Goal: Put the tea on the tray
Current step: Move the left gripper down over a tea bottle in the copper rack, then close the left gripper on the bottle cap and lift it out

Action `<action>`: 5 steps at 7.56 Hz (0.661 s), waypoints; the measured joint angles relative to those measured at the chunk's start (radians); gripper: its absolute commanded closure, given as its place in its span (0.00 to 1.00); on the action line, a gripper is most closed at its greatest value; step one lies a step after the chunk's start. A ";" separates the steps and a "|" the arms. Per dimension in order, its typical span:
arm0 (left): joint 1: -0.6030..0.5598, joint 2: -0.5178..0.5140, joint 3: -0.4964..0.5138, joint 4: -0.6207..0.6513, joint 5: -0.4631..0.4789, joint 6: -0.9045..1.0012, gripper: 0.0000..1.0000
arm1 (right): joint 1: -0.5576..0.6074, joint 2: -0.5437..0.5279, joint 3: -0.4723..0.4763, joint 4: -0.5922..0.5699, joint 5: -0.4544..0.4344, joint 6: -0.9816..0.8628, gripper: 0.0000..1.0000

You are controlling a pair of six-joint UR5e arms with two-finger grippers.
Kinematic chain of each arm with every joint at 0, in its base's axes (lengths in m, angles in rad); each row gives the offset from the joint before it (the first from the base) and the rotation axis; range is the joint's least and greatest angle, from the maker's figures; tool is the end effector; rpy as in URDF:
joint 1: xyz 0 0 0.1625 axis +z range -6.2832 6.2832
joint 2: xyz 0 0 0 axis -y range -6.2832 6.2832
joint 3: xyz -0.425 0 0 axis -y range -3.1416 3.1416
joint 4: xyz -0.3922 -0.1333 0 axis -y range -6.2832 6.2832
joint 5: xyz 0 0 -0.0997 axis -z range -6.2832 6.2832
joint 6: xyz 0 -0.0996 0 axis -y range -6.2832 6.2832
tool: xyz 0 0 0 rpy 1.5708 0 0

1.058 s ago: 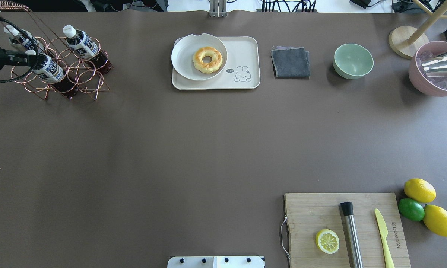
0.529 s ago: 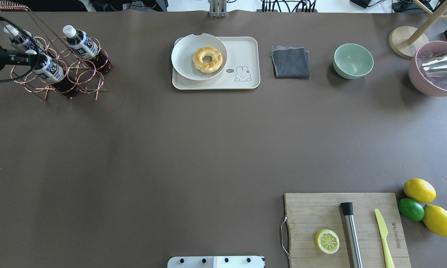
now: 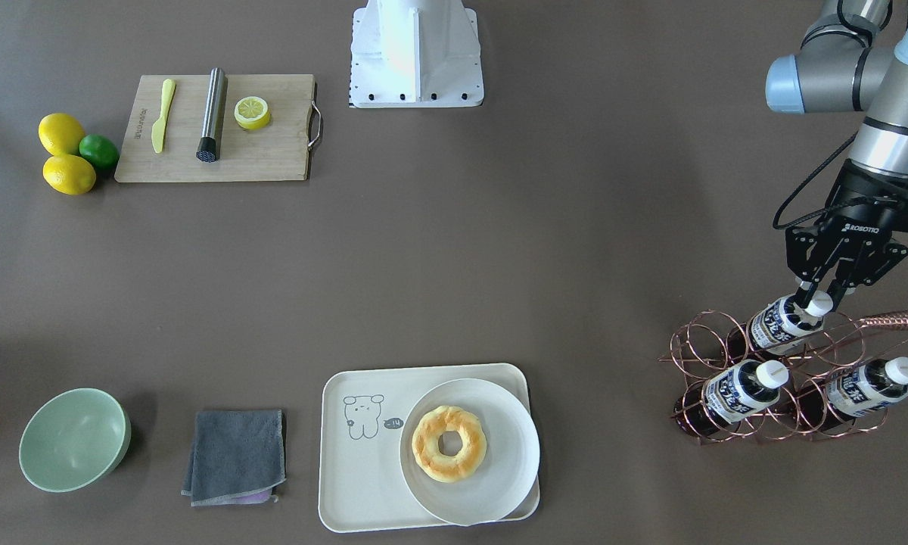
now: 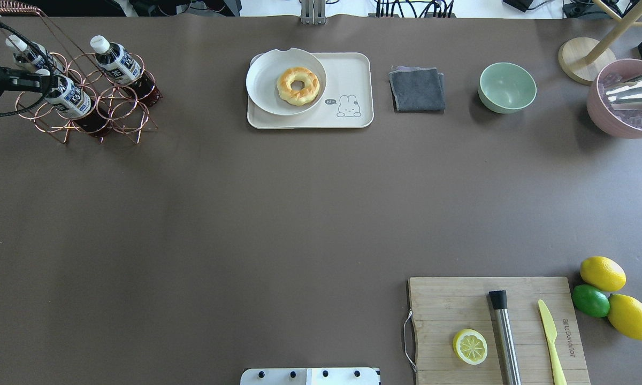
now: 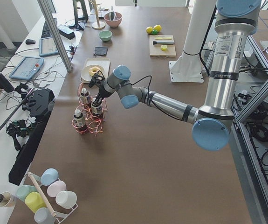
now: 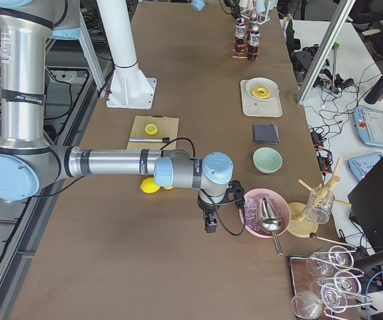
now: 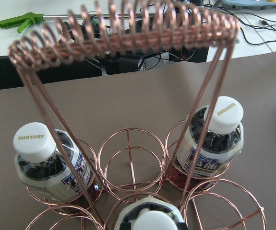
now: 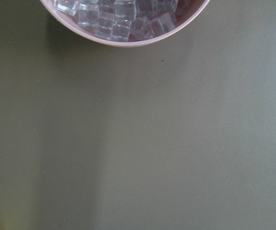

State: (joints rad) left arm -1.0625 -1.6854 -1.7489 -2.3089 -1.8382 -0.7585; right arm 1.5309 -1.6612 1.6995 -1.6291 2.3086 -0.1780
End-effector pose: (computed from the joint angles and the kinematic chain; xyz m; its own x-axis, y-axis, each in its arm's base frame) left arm 0.1780 -0.5393 0.4354 0.7036 0.1755 -0.6886 0.3220 0.7850 0.5292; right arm 0.0482 -0.4540 0.6464 0.7211 -0.1927 0.6654 0.1703 0.9804 0.0994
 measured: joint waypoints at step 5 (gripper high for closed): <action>-0.131 -0.006 -0.201 0.272 -0.108 0.122 1.00 | 0.000 0.000 0.000 0.000 0.000 -0.001 0.00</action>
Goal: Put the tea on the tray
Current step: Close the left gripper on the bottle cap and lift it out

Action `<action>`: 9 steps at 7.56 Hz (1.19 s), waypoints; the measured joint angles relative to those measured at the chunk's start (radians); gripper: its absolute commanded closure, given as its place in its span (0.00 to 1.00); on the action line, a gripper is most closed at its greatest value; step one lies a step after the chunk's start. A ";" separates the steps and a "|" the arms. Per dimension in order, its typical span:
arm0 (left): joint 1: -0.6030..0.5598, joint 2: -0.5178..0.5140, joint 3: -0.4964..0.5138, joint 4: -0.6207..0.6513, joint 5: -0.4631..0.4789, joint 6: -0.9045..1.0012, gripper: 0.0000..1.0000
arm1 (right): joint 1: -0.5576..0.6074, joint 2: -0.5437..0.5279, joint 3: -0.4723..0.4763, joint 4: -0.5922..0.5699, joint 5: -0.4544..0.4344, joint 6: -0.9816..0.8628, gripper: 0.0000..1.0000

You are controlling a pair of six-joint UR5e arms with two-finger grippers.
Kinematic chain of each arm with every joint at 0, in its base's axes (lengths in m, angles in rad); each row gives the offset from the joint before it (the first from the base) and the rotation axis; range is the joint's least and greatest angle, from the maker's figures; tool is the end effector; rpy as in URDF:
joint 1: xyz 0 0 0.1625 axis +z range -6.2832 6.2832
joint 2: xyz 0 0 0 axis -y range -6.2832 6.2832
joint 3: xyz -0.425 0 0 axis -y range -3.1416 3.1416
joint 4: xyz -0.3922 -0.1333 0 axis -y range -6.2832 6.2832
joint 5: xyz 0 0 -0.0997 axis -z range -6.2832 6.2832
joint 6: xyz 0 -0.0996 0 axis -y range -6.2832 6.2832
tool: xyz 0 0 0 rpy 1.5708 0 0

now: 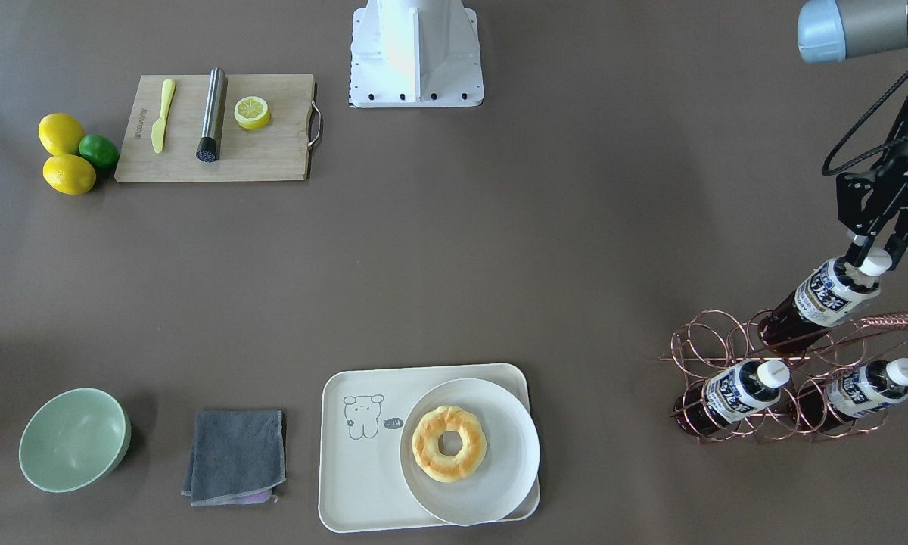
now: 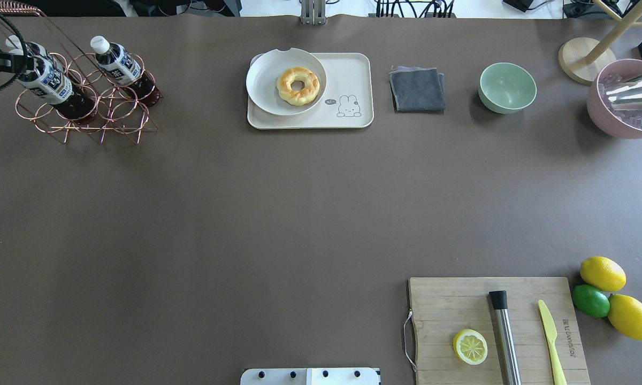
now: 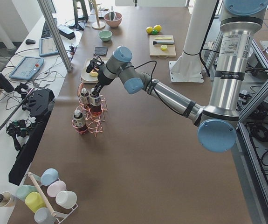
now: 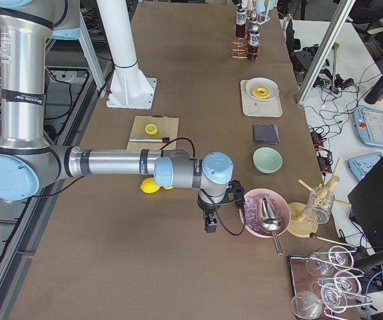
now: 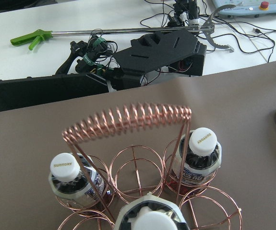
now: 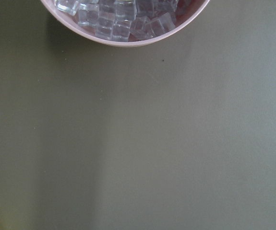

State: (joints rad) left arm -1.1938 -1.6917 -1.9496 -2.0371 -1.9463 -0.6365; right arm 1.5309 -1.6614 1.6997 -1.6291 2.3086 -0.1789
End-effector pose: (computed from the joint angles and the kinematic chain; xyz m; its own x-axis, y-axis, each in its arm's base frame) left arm 0.1045 -0.5269 0.3671 0.7307 0.1868 -0.6566 0.2798 0.7954 0.5376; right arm 0.0482 -0.4539 0.6464 0.7210 -0.1936 0.6654 0.1709 0.9802 0.1000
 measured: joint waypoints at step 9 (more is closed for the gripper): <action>0.099 -0.177 -0.187 0.258 -0.116 0.021 1.00 | 0.000 -0.003 0.001 0.000 0.001 -0.001 0.00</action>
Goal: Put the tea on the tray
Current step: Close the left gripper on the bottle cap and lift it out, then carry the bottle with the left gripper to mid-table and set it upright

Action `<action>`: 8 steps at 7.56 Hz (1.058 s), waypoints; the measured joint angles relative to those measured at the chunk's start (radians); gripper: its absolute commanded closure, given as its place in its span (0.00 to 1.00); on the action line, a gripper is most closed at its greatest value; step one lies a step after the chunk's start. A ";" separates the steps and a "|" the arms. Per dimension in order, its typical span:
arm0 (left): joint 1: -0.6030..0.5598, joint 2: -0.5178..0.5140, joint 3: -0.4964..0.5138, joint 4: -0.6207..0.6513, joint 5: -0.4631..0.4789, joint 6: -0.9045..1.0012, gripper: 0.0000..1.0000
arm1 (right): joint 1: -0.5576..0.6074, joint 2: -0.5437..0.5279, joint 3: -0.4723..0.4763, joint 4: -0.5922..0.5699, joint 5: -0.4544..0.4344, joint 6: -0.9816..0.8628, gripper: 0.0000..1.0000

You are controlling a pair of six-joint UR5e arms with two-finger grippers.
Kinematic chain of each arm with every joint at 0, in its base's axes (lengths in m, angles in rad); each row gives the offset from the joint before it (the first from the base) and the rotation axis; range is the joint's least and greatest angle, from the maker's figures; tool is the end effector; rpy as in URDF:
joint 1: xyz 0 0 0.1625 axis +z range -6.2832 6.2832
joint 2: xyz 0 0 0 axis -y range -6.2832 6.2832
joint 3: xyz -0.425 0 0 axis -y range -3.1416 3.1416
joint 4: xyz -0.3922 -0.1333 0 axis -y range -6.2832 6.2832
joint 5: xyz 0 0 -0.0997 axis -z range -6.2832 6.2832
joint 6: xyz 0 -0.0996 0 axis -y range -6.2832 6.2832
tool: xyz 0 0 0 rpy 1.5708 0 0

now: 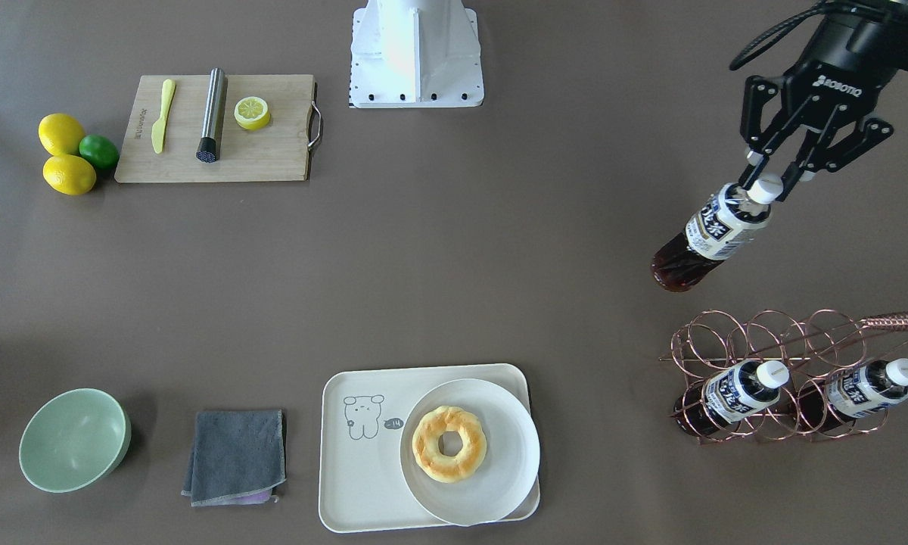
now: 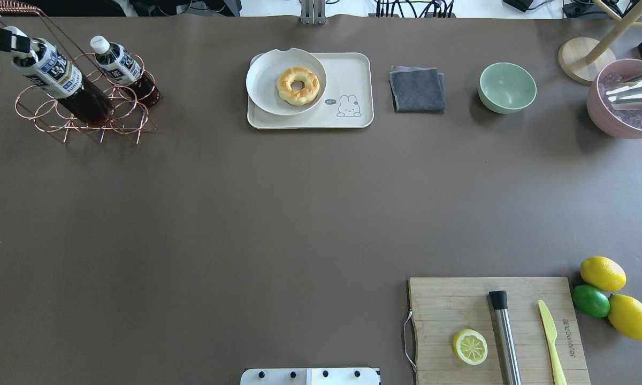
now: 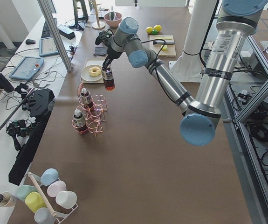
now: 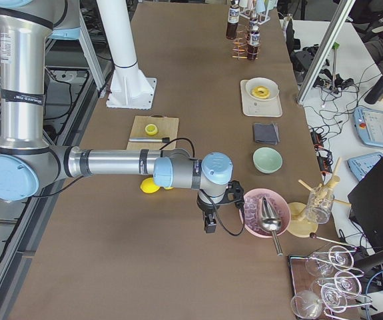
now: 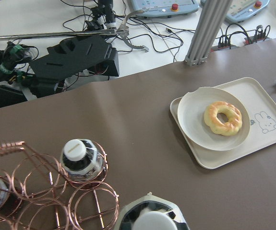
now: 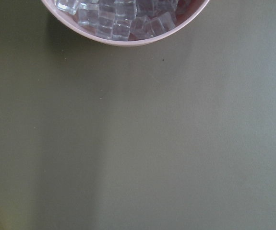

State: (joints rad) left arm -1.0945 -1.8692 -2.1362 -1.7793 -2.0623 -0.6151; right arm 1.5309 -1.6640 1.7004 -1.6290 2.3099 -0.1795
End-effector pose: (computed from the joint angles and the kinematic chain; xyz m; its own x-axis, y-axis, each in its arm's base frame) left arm 0.1546 -0.4879 0.2249 0.6112 0.3858 -0.6911 0.1634 0.7928 0.5871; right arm 0.0482 -0.4527 0.6472 0.7201 -0.1929 0.6665 0.1712 0.9803 0.0988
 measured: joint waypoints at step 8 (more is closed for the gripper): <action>0.595 -0.395 0.198 0.141 0.467 -0.092 1.00 | 0.000 0.000 -0.001 -0.001 0.000 0.000 0.00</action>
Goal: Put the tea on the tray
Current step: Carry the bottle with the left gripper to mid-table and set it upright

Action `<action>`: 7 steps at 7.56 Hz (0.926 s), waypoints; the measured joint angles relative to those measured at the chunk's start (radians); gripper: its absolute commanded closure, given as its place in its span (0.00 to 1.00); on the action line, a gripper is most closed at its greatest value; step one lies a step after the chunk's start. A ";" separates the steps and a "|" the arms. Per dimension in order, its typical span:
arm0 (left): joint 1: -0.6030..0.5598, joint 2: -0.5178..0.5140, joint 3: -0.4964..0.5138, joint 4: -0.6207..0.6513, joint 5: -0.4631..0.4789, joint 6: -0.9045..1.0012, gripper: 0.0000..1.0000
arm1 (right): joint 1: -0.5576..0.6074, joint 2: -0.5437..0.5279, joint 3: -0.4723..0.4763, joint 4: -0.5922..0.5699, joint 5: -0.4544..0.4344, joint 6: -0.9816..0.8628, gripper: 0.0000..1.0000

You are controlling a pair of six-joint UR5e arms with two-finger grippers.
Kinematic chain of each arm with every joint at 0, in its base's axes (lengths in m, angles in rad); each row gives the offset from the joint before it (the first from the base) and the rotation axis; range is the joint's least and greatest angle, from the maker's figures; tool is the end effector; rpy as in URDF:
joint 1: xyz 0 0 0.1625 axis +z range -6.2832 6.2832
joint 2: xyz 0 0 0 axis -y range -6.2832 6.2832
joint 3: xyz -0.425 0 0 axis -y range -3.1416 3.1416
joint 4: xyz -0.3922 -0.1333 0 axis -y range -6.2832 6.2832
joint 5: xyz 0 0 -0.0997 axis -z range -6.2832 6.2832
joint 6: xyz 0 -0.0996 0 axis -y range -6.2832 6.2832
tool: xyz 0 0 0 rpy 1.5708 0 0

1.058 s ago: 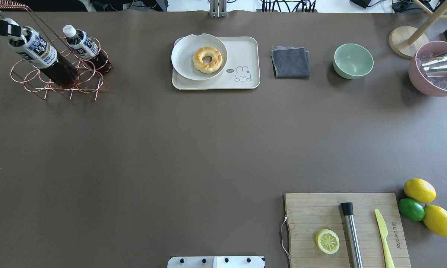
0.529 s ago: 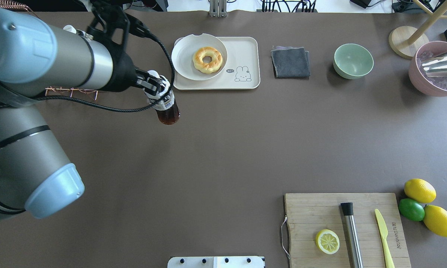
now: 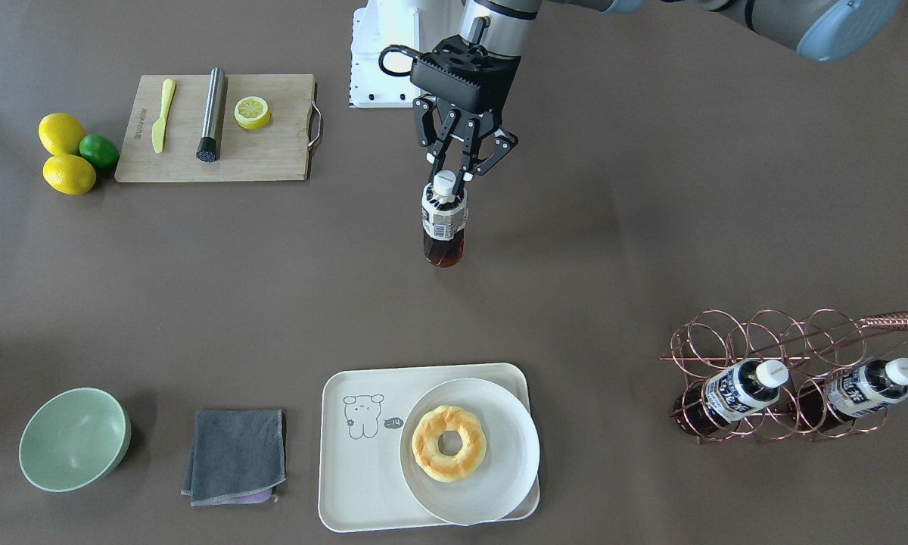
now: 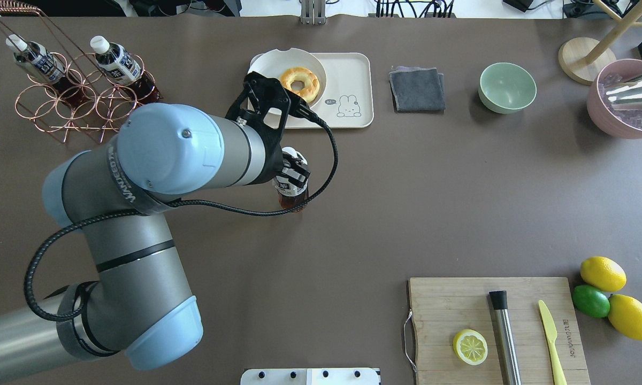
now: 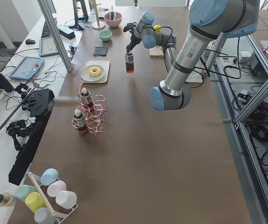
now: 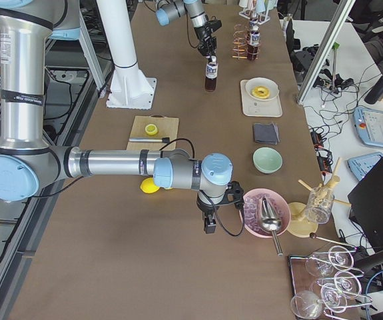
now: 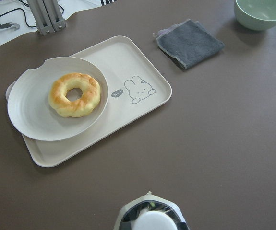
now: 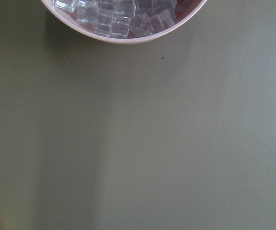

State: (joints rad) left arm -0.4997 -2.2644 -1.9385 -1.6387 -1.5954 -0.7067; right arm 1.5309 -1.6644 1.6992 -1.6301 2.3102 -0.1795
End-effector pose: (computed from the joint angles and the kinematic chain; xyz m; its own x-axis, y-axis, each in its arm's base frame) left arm 0.4601 -0.4003 0.0993 0.5930 0.5425 -0.5950 0.0131 0.7324 0.6807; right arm 0.0482 -0.4524 0.6480 0.7199 -0.1911 0.6672 0.1712 0.9805 0.0962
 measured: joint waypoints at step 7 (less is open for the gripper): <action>0.061 -0.065 0.072 -0.007 0.046 -0.059 0.15 | 0.000 0.000 0.000 0.001 0.000 0.000 0.00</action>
State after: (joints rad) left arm -0.4385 -2.3299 -1.8661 -1.6461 -1.5493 -0.7660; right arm 1.5309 -1.6644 1.6991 -1.6291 2.3102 -0.1795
